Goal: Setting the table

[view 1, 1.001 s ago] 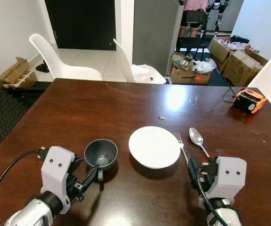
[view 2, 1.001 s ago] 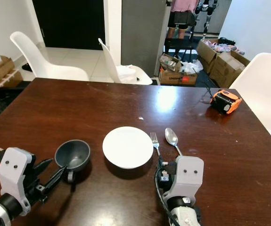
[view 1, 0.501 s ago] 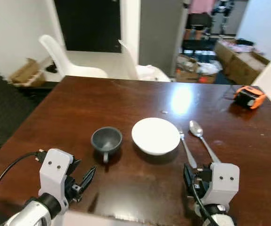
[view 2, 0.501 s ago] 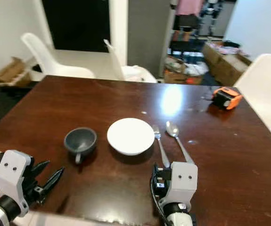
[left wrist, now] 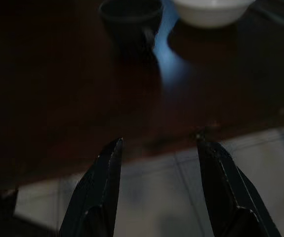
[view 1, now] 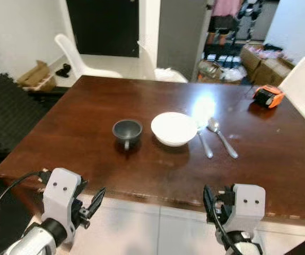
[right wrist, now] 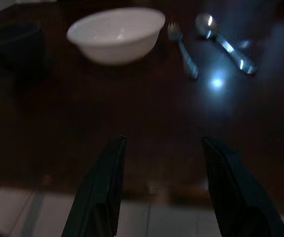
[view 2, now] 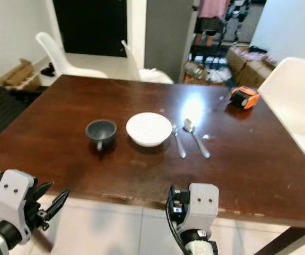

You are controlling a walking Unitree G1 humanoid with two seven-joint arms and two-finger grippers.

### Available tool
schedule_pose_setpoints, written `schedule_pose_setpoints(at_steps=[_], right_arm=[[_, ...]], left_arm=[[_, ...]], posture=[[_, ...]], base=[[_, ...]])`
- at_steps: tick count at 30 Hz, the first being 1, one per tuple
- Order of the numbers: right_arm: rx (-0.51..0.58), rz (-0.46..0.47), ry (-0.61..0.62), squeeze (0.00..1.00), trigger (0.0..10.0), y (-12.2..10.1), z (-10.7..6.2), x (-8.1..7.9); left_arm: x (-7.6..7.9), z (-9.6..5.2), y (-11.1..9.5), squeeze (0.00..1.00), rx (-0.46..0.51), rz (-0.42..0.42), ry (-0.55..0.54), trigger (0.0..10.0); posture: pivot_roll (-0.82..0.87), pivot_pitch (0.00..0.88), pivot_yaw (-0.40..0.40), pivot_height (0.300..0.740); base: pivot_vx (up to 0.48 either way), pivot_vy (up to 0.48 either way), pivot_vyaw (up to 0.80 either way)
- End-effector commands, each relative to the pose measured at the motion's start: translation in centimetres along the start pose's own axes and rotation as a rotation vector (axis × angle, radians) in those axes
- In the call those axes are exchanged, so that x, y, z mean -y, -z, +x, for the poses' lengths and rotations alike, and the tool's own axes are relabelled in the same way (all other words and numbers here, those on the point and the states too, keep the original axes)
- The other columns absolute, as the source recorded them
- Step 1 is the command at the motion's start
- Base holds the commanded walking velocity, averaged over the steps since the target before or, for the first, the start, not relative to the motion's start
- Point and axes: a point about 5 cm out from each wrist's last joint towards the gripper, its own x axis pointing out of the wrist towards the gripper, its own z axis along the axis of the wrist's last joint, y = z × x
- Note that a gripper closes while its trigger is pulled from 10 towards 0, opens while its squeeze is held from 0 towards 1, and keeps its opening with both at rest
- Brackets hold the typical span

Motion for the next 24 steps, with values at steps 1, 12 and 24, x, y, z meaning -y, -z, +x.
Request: schedule_pose_setpoints(at_steps=[1,12,24], right_arm=[[-0.069,-0.031,-0.025,0.0,10.0,1.4,-0.5,0.3],[-0.46,-0.136,-0.086,0.0,10.0,9.8,-2.4,3.9],[-0.914,-0.168,0.022,0.0,10.0,19.9,-10.5,8.4]], left_arm=[[0.0,-0.1,1.2,0.0,-0.051,0.01,-0.007,10.0],[-0.6,0.1,9.7,0.0,-0.388,0.027,-0.064,10.0],[0.5,-5.4,23.0,0.0,-0.89,-0.028,-0.169,10.0]], posture=[[0.02,0.173,0.082,0.74],[0.01,0.168,0.076,0.74],[0.0,0.156,0.058,0.74]], base=[[0.0,0.0,0.0],[0.0,0.0,0.0],[0.0,0.0,-0.06]])
